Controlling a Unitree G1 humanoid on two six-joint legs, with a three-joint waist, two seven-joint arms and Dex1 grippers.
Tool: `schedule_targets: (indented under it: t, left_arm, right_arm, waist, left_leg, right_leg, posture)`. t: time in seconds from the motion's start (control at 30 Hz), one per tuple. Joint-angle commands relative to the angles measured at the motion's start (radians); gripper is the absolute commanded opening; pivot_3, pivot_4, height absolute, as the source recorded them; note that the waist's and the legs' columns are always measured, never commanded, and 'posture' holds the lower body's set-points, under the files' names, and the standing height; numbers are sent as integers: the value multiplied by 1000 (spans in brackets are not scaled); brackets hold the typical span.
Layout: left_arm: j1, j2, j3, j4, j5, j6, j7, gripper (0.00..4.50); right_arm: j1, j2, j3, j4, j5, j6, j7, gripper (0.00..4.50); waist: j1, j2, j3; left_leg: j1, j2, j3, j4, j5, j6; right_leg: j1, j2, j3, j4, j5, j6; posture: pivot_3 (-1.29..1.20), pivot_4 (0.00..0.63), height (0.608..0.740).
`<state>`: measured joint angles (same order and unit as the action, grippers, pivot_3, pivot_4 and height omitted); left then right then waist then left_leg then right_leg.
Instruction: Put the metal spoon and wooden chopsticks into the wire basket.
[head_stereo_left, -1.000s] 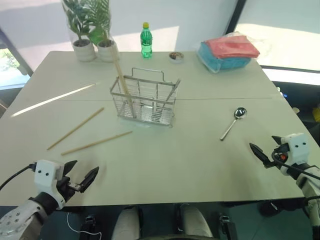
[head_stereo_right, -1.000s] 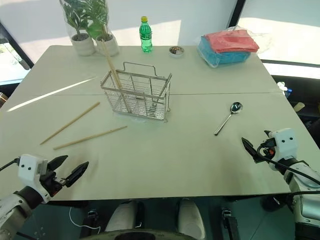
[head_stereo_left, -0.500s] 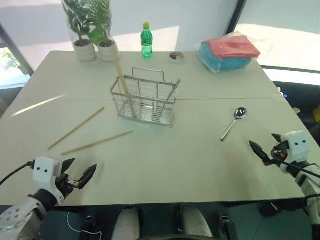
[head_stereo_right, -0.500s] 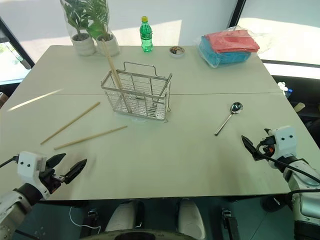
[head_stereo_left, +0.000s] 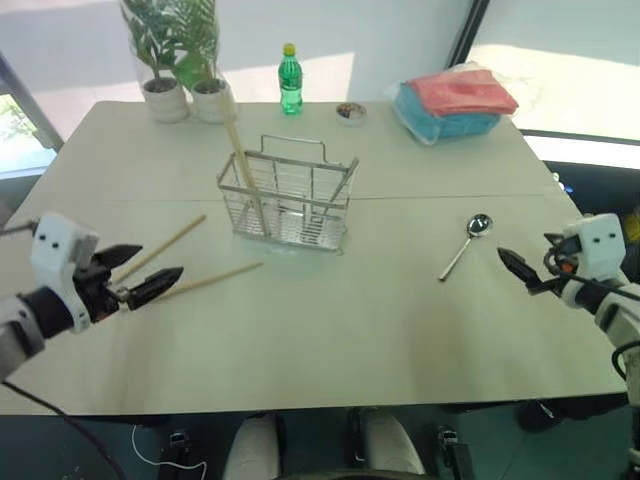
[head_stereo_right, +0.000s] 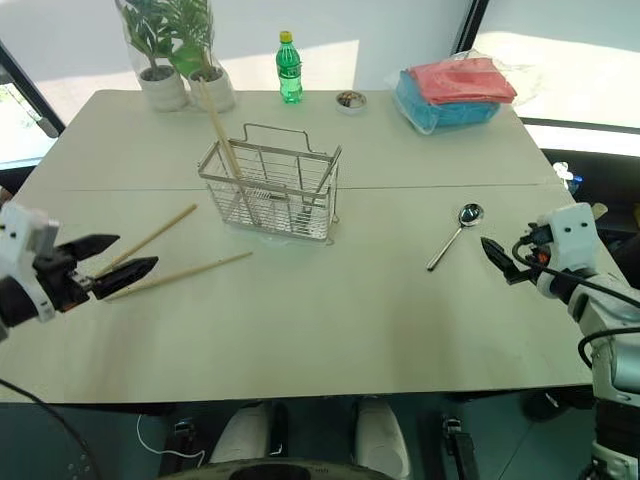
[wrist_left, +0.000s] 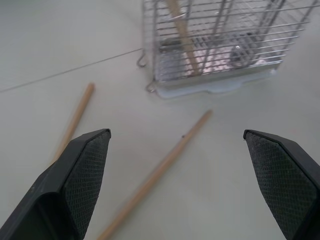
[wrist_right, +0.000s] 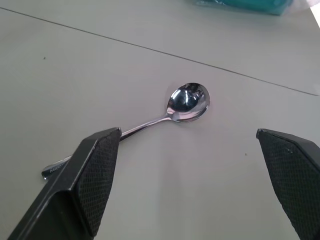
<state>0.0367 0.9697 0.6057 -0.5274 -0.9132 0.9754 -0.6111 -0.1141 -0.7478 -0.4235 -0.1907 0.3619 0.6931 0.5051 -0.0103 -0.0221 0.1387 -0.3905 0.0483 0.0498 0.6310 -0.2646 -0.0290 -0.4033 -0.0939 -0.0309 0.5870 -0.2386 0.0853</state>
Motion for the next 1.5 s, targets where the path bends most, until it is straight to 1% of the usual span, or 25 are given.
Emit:
schedule_targets:
  t: [0.03,0.1,0.13,0.23,0.3,0.43,0.53,0.57,0.67,0.8,0.87,0.97,1.03,1.17,1.23,1.5]
  left_arm:
    - [-233,19,-89,53,-125,44,-6,4500]
    - [-356,-2,-149,82,-150,56,12,4500]
    - [-391,-12,-173,88,-151,60,19,4500]
    - [-450,-35,-235,84,-139,44,10,4500]
    - [-481,-47,-280,80,-145,42,-15,4500]
    - [-529,-52,-345,79,-143,32,-74,4500]
    - [-573,-57,-385,97,-127,24,-114,4500]
    - [-584,-56,-399,102,-122,22,-132,4500]
    - [-602,-49,-431,107,-105,14,-178,4500]
    - [-603,-27,-468,113,-74,7,-253,4500]
    - [-600,-19,-475,110,-65,6,-277,4500]
    - [-603,-17,-483,113,-49,0,-302,4500]
    - [-609,-22,-486,115,-40,-2,-306,4500]
    - [-630,-39,-482,120,-42,5,-292,4500]
    - [-631,-40,-479,116,-44,10,-290,4500]
    - [-628,-25,-469,101,-59,25,-295,4500]
  right_arm:
    - [-175,33,23,-69,13,270,-163,4482]
    - [-273,82,37,-82,8,421,-255,4482]
    - [-303,97,47,-88,-1,476,-282,4482]
    - [-366,129,82,-104,-22,573,-335,4482]
    - [-428,193,70,-94,-48,667,-411,4482]
    - [-501,236,102,-64,-86,755,-461,4482]
    - [-561,270,93,-4,-114,813,-492,4482]
    - [-589,300,64,28,-128,839,-511,4482]
    - [-638,330,39,104,-158,894,-528,4482]
    - [-673,340,53,219,-199,863,-546,4482]
    - [-687,332,78,259,-202,819,-530,4482]
    - [-726,328,93,372,-223,745,-534,4482]
    - [-747,321,110,447,-232,687,-529,4482]
    - [-807,315,129,698,-267,518,-545,4482]
    - [-828,317,118,789,-271,482,-562,4482]
    - [-908,323,93,1034,-266,315,-611,4482]
  waist:
    - [0,0,1]
    - [0,0,1]
    - [-1,0,0]
    - [0,-1,0]
    - [0,-1,0]
    - [-1,0,0]
    - [-1,-1,0]
    - [-1,-1,0]
    - [-2,-1,0]
    - [-3,0,0]
    - [-4,0,0]
    - [-6,0,1]
    - [-6,0,1]
    - [-7,0,1]
    - [-7,0,1]
    - [-10,-4,-1]
  left_leg:
    - [1,0,0,0,0,0]
    - [0,0,-2,2,0,0]
    - [0,0,-2,2,0,0]
    - [1,0,-2,0,0,0]
    - [1,0,-3,-1,0,0]
    - [-1,1,-3,-1,0,0]
    - [-1,1,-3,0,0,0]
    - [-1,1,-4,0,0,0]
    - [0,1,-4,1,1,0]
    - [0,1,-4,1,1,0]
    - [0,1,-4,0,1,0]
    - [0,1,-4,-1,0,0]
    - [0,1,-4,-1,0,0]
    - [0,1,-4,0,1,0]
    - [0,1,-4,0,1,0]
    - [1,1,-4,2,1,0]
  right_leg:
    - [0,0,0,1,0,0]
    - [0,2,0,3,1,-1]
    - [0,2,0,3,1,-2]
    - [0,3,0,6,1,-2]
    - [-1,4,0,7,1,-1]
    - [-3,5,0,7,1,-1]
    - [-3,5,1,7,1,-1]
    - [-3,5,1,7,1,-1]
    - [-2,6,1,7,1,-1]
    - [-2,6,1,8,1,-1]
    - [-2,6,1,8,1,-1]
    - [-3,6,1,8,1,-1]
    - [-3,6,1,8,1,-1]
    - [-3,6,1,8,1,-1]
    - [-2,6,1,8,1,-1]
    - [0,6,2,8,1,-1]
  posture:
    - [0,150,723]
    - [0,150,723]
    - [0,150,723]
    - [0,150,723]
    - [0,150,723]
    - [0,150,723]
    - [0,150,723]
    - [0,150,723]
    - [0,150,723]
    - [0,150,723]
    - [0,150,723]
    - [0,150,723]
    - [0,150,723]
    - [0,150,723]
    - [0,150,723]
    - [0,150,723]
